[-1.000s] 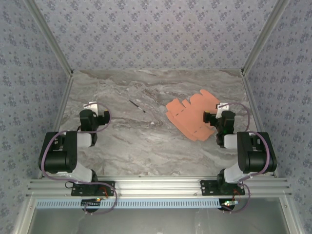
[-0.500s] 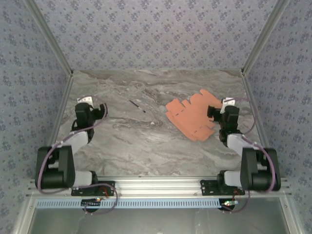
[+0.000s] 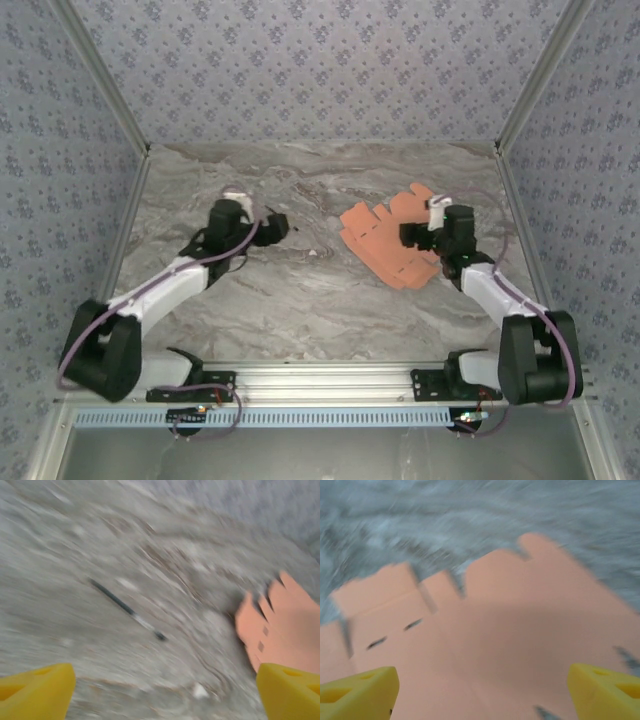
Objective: Fold the paper box
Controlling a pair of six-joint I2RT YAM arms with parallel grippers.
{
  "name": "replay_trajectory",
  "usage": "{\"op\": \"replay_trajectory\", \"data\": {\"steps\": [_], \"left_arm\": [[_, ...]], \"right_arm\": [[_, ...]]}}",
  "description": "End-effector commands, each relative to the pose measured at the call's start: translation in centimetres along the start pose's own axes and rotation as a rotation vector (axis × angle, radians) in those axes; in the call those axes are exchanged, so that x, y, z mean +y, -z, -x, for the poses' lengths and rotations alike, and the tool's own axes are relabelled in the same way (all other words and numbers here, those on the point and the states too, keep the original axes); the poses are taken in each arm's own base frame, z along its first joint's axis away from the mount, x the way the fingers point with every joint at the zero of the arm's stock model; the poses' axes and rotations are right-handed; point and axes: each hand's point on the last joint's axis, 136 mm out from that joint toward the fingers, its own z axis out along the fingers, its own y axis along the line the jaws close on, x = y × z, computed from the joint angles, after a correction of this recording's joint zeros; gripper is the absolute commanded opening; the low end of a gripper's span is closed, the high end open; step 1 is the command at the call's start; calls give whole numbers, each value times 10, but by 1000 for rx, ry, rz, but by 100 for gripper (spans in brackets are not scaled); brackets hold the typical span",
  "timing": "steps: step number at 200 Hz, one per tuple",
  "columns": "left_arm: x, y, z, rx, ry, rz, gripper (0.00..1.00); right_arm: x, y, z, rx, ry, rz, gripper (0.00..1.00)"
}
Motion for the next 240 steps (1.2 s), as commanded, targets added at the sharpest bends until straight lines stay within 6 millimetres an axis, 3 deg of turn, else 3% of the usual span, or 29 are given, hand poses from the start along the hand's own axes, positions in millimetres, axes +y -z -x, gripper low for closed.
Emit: {"op": "replay_trajectory", "data": {"steps": [1,38,64,113,158,197,219,240], "left_arm": [[-41,-26,-27,140,-17,-70,84],[-85,-84,-65,304,-72,-144,71],[-90,-119,-75,366,-78,-140,64],[-101,-150,-90,421,-59,-195,54],[-107,-166,-97,432,-28,-222,43],[-118,-171,-97,428,-3,-284,25],[-124,-164,-89,411,-36,-304,19],[-136,-140,-65,368,-148,-326,11]], "right_arm": [[32,-2,3,43,113,107,88],[50,-4,-3,58,132,187,88],[49,-2,-1,54,131,177,88],[47,2,4,32,126,160,88],[45,1,3,30,119,152,88],[42,-1,2,42,112,134,88],[39,0,5,43,105,118,89],[39,8,15,21,94,128,89]]}}
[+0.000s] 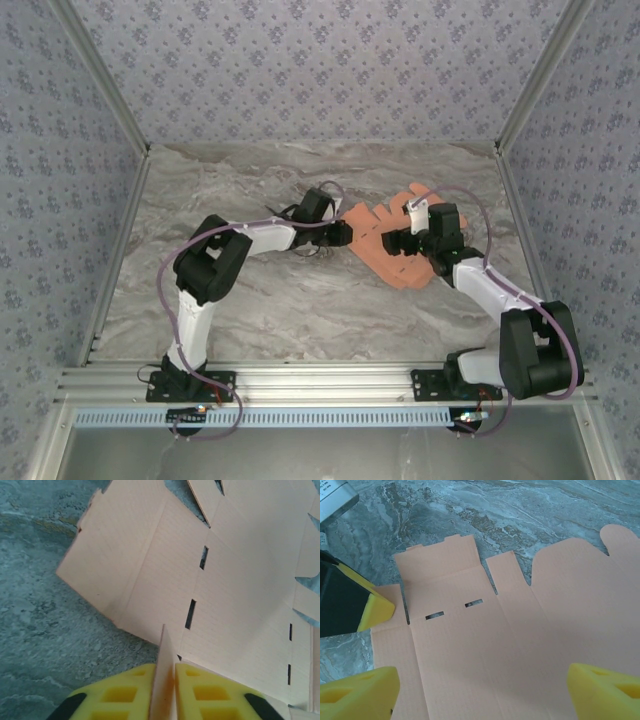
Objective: Fold the paper box
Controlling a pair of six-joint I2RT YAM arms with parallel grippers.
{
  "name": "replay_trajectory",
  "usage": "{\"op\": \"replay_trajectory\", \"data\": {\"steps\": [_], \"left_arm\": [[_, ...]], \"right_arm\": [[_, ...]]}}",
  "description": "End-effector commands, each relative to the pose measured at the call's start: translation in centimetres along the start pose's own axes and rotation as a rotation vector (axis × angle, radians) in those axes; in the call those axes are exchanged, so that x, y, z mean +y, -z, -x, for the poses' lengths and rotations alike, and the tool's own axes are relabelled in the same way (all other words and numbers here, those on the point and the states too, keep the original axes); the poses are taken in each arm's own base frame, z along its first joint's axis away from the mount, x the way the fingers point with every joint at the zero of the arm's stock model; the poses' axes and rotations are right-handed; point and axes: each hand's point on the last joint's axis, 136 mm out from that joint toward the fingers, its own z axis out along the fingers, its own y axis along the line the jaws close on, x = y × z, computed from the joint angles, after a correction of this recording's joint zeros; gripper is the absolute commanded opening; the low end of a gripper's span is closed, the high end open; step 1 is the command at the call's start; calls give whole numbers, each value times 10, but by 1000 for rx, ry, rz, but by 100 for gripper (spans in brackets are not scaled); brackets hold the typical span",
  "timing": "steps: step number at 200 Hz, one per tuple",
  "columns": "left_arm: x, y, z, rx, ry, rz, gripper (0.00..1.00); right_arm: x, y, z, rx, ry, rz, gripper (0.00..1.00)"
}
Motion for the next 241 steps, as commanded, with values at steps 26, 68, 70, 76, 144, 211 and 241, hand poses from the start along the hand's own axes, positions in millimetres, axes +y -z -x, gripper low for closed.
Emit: {"op": "replay_trajectory", "data": {"steps": [26,68,70,76,144,211,241], "left_arm": [[-65,86,35,-54,-359,-32,2],[-88,183,36,-71,-641,89,0],[-88,187,36,-75,-653,95,0],[-92,200,37,-89,-689,107,0],[-121,308,29,-197,-989,179,0],[-114,322,27,-137,-1037,261,0],[-121,320,27,-133,-1057,252,0]], "right_arm": [[14,43,58,-116,8,56,89],[56,107,120,-212,139,178,90],[58,109,122,-215,146,186,90],[66,116,130,-225,171,214,90],[147,167,167,-285,534,400,89],[177,161,149,-202,881,358,92],[196,153,141,-171,909,438,90]]}}
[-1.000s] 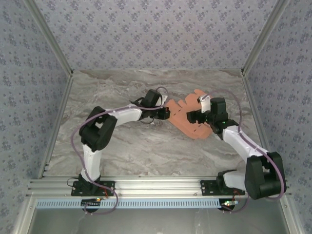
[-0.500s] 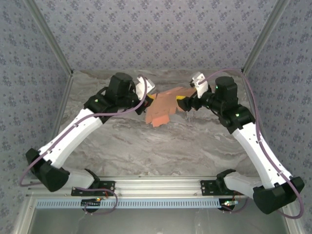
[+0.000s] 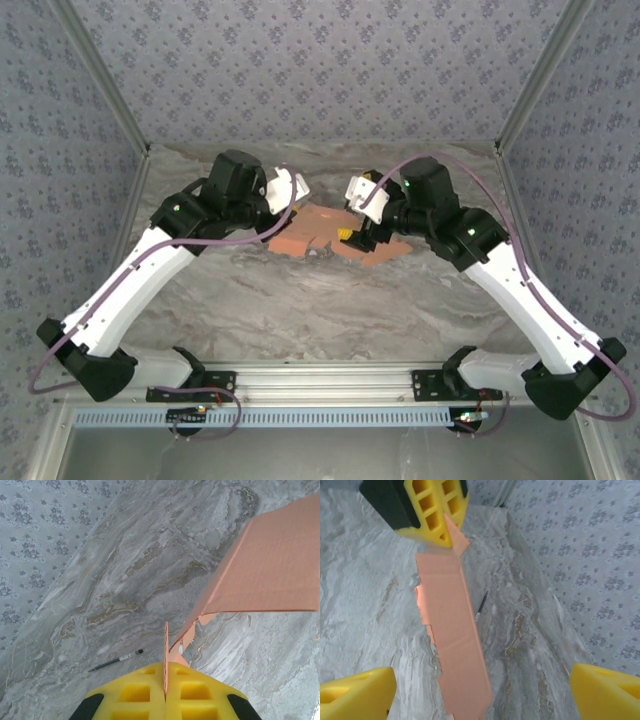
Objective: Fold the paper box
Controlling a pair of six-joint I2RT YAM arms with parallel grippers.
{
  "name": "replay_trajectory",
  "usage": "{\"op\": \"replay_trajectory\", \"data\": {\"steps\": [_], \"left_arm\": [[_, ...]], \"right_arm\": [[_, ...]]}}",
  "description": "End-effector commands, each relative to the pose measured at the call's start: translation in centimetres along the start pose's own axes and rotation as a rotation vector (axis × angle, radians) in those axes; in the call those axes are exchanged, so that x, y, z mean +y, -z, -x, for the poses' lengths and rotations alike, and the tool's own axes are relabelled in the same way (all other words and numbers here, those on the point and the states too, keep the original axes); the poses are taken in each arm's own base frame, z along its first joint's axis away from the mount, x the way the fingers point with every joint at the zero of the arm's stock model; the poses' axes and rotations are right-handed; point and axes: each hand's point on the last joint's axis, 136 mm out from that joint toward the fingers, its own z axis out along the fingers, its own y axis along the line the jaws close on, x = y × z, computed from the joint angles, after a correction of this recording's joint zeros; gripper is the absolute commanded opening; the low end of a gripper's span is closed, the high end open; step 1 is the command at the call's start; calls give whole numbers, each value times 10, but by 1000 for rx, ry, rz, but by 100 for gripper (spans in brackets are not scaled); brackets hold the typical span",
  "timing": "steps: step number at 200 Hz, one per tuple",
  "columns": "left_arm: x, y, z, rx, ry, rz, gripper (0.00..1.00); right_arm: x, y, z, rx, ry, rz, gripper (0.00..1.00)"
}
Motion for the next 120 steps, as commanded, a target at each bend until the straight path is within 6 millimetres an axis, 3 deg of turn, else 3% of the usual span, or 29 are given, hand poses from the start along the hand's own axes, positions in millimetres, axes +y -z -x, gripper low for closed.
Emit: {"op": "replay_trajectory", "data": {"steps": [1,39,65,120], "left_arm": [[-2,6,9,-6,-41,2,0],[-7,3,13,6,-62,-8,0],[-7,2,14,9,-67,-5,0],[-7,4,18,-13,-58,-5,1]], "right_arm": [[11,-6,-1,37,65,57,90],[13,-28,-2,84,101,57,75],[9,-32,-9,116,107,46,53],[9,-21,-14,44,69,55,8]]}}
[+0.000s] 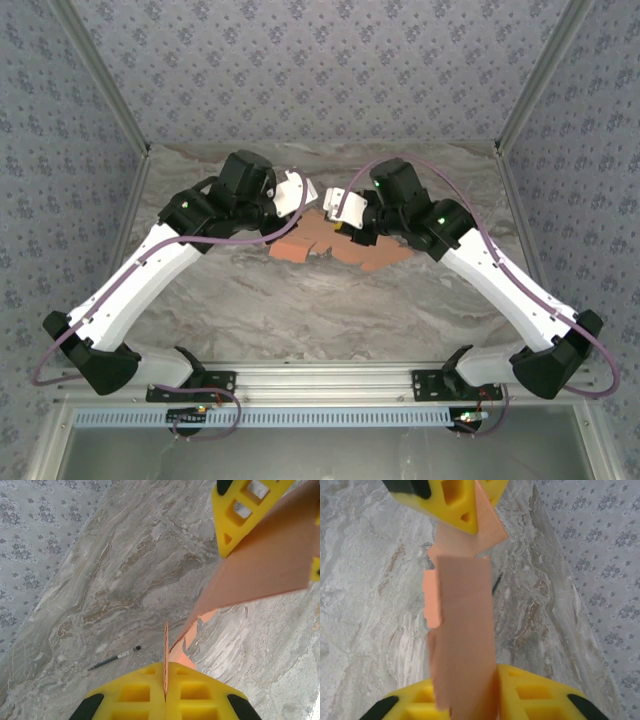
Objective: Fold the paper box
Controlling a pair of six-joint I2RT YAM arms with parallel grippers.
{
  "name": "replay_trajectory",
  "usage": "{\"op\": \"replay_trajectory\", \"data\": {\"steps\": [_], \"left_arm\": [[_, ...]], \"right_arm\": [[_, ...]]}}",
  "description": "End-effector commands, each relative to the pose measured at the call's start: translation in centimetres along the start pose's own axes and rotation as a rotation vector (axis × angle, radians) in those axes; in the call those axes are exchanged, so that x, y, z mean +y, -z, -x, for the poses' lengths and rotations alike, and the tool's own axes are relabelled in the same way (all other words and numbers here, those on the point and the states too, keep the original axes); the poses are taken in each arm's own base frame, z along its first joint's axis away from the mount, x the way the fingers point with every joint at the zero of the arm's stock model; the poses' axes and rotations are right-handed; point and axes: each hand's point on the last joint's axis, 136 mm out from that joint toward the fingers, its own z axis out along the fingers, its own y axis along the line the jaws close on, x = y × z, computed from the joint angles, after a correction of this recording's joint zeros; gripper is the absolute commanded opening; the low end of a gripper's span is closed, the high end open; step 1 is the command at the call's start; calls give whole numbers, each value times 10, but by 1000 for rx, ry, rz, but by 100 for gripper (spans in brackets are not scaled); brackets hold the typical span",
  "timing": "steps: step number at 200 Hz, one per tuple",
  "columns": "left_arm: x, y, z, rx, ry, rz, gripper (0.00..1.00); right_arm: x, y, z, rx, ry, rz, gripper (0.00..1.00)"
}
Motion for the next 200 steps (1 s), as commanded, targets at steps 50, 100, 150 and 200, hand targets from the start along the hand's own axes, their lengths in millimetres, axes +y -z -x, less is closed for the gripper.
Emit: {"op": "replay_trajectory", "data": {"steps": [50,100,150,200], "left_arm": [[2,21,22,-140,25,7,37],[28,64,16,-442,289,-16,70],[45,78,5,-642,539,-89,80],[59,64,3,-697,642,-135,82]], "right_arm": [[-10,47,12,-207,-127,-21,0],[-33,115,31,-433,-329,-51,0],[-55,150,44,-574,-492,-75,0],[-57,161,55,-667,-528,-63,0]]}}
